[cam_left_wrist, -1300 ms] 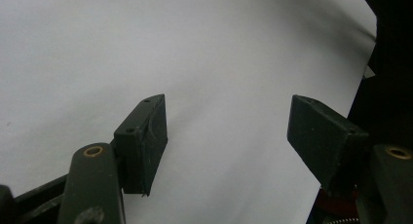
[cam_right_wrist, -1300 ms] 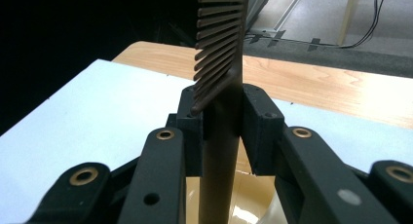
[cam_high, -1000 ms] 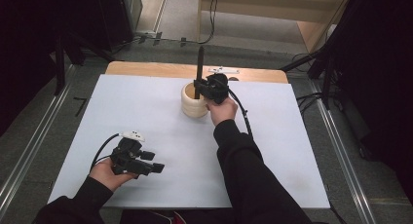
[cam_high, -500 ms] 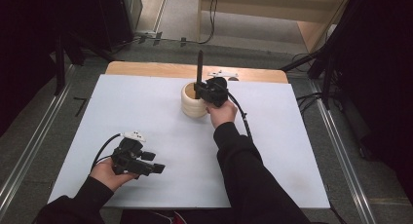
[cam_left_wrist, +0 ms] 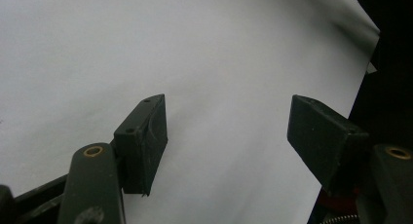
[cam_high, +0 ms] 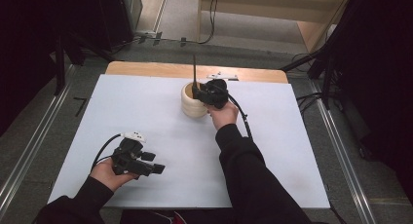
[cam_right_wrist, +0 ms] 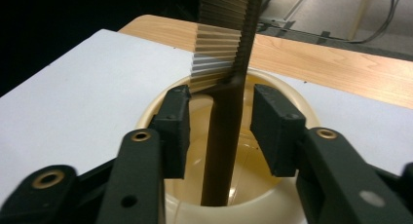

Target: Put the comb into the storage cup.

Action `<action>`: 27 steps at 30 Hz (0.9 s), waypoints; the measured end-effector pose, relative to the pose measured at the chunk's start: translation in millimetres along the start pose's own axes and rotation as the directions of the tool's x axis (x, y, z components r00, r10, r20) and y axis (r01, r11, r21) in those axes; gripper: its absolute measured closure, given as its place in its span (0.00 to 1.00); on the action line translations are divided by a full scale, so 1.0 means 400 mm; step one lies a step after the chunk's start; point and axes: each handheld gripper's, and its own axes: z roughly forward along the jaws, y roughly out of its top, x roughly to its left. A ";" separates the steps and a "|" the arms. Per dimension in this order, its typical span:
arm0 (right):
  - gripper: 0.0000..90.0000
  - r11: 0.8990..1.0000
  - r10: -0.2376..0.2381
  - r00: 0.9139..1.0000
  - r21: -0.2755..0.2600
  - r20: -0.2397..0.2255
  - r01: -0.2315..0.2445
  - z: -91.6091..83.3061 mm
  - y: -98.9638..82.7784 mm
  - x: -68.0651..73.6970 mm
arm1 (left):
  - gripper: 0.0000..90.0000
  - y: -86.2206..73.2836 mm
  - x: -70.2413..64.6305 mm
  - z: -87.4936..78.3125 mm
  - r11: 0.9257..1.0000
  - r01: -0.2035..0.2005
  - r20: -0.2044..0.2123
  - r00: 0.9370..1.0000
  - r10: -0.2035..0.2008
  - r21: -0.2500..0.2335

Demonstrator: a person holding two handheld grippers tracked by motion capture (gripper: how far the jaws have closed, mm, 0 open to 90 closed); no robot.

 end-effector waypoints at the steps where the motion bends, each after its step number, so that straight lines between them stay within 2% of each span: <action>1: 0.60 1.000 -0.006 1.000 -0.007 -0.005 0.006 -0.002 -0.001 0.000 | 0.35 0.000 0.000 0.000 1.000 0.000 0.001 1.000 0.000 0.000; 8: 0.42 1.000 0.017 0.996 -0.006 -0.087 -0.018 -0.027 -0.001 -0.002 | 0.35 0.000 0.002 -0.001 1.000 0.000 -0.001 1.000 0.000 0.000; 18: 0.39 1.000 -0.005 0.991 0.001 -0.134 0.005 -0.071 -0.013 -0.006 | 0.35 -0.001 0.005 -0.001 1.000 0.007 -0.004 1.000 -0.007 -0.003; 23: 0.37 1.000 -0.028 0.986 0.008 -0.162 0.030 -0.095 -0.024 -0.001 | 0.35 -0.001 0.007 -0.003 1.000 0.011 -0.006 1.000 -0.011 -0.001; 27: 0.35 0.999 -0.026 0.981 0.027 -0.193 0.031 -0.109 -0.037 0.002 | 0.35 -0.001 0.009 -0.004 1.000 0.016 -0.007 1.000 -0.016 -0.004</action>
